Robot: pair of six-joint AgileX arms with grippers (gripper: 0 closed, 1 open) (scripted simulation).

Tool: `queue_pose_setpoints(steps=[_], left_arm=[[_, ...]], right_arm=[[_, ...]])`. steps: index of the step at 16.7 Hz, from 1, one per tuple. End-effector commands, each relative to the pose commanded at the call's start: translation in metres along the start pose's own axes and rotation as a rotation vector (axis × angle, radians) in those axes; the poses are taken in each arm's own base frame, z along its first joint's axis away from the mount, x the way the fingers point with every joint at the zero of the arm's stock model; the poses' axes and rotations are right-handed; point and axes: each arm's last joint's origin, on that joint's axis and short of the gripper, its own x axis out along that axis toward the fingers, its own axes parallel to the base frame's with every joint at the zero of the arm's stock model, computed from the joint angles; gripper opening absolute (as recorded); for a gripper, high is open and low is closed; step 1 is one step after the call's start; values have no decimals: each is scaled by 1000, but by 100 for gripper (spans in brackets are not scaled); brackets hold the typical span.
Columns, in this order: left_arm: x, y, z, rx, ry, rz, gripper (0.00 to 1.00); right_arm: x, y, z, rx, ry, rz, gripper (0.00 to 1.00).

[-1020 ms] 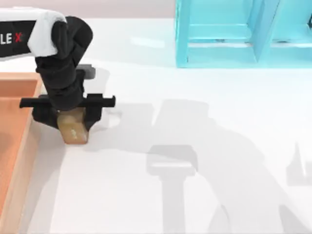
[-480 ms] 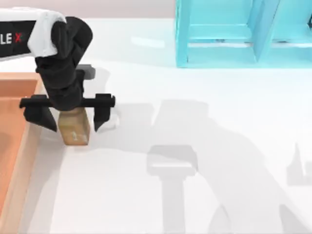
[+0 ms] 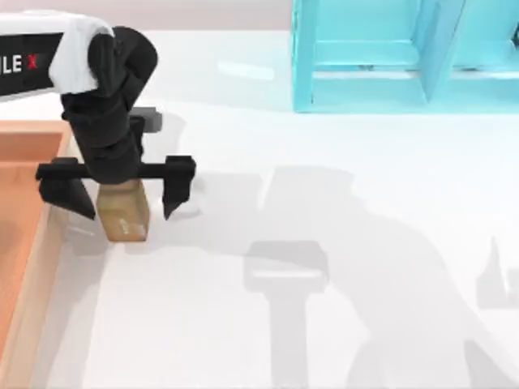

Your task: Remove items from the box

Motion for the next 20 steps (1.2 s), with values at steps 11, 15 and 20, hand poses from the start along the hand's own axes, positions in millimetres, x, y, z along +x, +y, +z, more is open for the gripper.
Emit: queue_pose_setpoints(steps=[11,15,20], left_arm=[[-89,-13,-14,38,-23,-43,100],[-76,4,1,-13,-6,12,100],[-77,4,1,-9,-6,12,100]], right_arm=[[0,0,0,0,0,0,100],[0,0,0,0,0,0,100],[0,0,0,0,0,0,100]])
